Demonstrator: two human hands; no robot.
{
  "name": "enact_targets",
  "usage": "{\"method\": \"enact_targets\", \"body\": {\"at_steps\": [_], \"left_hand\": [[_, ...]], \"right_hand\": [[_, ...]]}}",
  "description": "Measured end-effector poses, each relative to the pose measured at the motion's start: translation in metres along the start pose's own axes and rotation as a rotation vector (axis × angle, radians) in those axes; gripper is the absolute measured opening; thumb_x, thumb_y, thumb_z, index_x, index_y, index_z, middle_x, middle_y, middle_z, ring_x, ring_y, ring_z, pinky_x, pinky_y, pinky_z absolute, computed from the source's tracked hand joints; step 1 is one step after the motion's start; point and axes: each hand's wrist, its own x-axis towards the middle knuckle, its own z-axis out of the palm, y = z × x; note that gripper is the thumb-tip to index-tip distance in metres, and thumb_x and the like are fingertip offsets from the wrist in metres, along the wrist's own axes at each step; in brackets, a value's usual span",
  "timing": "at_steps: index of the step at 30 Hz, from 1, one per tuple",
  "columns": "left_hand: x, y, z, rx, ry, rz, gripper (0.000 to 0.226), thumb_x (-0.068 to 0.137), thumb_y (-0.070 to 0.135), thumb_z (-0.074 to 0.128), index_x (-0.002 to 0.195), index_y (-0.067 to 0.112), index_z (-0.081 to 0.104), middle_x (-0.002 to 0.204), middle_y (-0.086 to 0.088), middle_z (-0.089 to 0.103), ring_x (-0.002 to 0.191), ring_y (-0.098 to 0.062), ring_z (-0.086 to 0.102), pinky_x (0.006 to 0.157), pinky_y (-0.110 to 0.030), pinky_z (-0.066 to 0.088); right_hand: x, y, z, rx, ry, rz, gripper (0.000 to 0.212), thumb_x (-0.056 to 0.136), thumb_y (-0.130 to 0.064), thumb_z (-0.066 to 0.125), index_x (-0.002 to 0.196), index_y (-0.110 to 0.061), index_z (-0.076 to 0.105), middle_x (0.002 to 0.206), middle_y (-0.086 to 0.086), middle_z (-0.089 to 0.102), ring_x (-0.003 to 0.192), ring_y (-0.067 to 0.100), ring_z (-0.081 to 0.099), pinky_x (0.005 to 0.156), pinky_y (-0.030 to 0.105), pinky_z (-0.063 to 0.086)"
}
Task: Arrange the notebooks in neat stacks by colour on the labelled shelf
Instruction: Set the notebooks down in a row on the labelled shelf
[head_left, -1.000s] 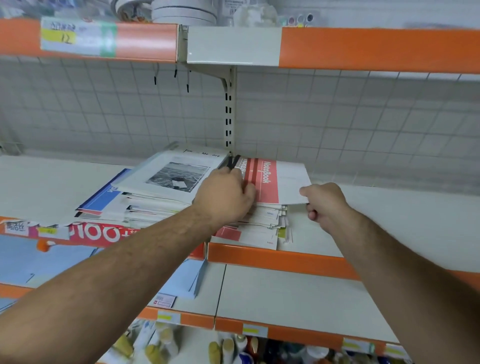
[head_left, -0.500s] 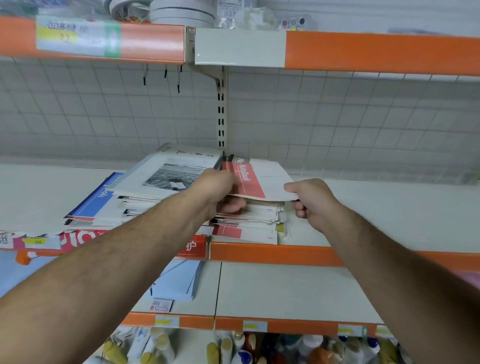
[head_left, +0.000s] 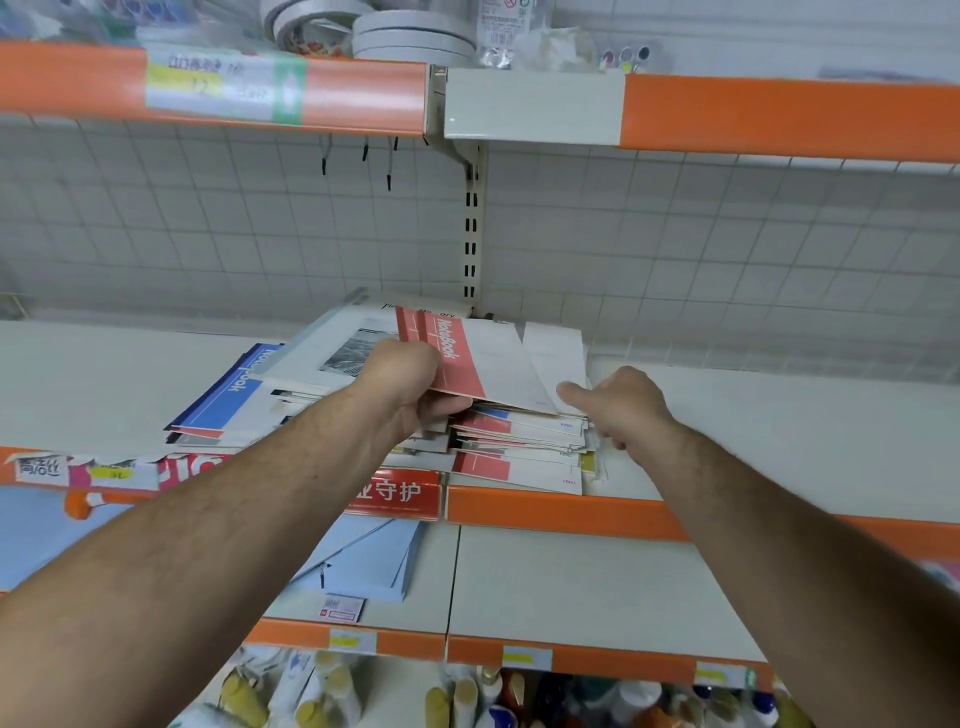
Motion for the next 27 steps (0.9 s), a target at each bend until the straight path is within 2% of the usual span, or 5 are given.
{"method": "enact_targets", "body": {"at_steps": [5,8,15,23,27], "left_hand": [[0.0,0.001,-0.001,-0.034,-0.047,-0.036,0.015,0.097,-0.002,0.044,0.101,0.01,0.053,0.095,-0.011,0.067,0.076,-0.026,0.071,0.048,-0.029,0.058],[0.001,0.0,0.001,-0.028,-0.055,-0.035,0.018,0.096,-0.005,0.043,0.101,0.01,0.053,0.099,-0.011,0.066,0.08,-0.027,0.071,0.053,-0.03,0.061],[-0.001,0.0,0.003,-0.008,-0.057,-0.036,0.019,0.097,-0.003,0.042,0.1,0.012,0.053,0.096,-0.01,0.067,0.076,-0.024,0.072,0.052,-0.03,0.061],[-0.009,0.0,0.003,0.0,-0.119,-0.037,0.019,0.095,-0.005,0.042,0.095,0.01,0.053,0.098,-0.012,0.068,0.08,-0.024,0.072,0.045,-0.026,0.056],[-0.012,-0.002,0.0,-0.013,-0.132,-0.05,0.017,0.096,-0.003,0.043,0.094,0.011,0.052,0.097,-0.011,0.068,0.079,-0.024,0.071,0.042,-0.026,0.055]], "right_hand": [[0.006,-0.007,-0.007,0.136,-0.028,0.05,0.028,0.085,-0.018,0.073,0.073,-0.006,0.051,0.064,0.009,0.051,0.051,0.02,0.042,0.047,0.026,0.032],[0.012,-0.004,-0.008,0.238,0.051,0.095,0.014,0.083,-0.003,0.064,0.079,-0.008,0.051,0.074,0.01,0.049,0.054,0.021,0.039,0.047,0.026,0.029],[0.011,-0.001,-0.016,0.377,0.192,0.159,0.018,0.088,0.003,0.041,0.075,-0.006,0.05,0.083,0.016,0.057,0.055,0.022,0.043,0.044,0.023,0.027],[-0.009,-0.006,-0.019,0.397,0.181,0.212,0.021,0.089,0.004,0.036,0.076,-0.005,0.049,0.076,0.014,0.052,0.05,0.018,0.038,0.043,0.022,0.025],[-0.021,-0.004,-0.018,0.407,0.18,0.227,0.022,0.088,0.003,0.034,0.089,-0.001,0.056,0.072,0.014,0.051,0.048,0.019,0.038,0.042,0.022,0.027]]}}
